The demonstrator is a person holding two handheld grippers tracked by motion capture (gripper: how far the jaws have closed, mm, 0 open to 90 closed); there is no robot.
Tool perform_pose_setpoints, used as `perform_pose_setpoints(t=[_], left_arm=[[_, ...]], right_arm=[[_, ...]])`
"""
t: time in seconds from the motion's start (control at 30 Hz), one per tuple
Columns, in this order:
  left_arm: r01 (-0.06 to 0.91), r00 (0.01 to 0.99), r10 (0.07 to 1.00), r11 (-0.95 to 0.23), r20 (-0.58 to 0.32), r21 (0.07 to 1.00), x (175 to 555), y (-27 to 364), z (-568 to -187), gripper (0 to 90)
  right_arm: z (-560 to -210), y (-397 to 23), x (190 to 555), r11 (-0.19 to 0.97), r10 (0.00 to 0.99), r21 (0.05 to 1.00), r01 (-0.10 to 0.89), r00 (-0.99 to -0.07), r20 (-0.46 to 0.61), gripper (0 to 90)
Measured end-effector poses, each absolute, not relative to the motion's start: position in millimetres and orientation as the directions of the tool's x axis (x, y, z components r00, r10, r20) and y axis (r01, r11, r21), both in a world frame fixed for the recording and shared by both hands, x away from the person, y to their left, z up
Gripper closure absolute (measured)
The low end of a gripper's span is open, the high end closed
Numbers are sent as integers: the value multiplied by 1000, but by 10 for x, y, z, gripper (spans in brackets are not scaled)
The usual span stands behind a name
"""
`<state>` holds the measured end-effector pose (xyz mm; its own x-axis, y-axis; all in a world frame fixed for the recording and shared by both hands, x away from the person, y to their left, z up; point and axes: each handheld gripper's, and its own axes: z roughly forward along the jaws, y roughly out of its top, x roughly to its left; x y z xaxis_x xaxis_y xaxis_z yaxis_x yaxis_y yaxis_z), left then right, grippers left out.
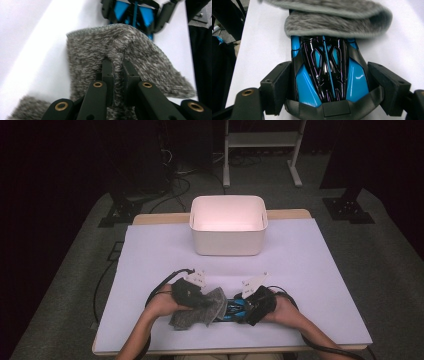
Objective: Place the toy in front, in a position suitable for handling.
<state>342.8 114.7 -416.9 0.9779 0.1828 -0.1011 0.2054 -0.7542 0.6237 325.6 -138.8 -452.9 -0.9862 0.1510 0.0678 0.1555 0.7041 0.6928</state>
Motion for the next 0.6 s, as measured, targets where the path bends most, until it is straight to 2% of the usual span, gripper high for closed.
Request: perform_pose_setpoints(t=[0.37,0.6], left_arm=[[242,969,221,-750,-111,615,3434,1353,-4151,828],[208,977,186,-743,-102,636,3418,1259,-4045,828]], right_arm=[[-4516,-1408,3256,715,147,683,150,-987,63,212],[-4478,-1525,3285,696,153,694,187,-982,111,208]])
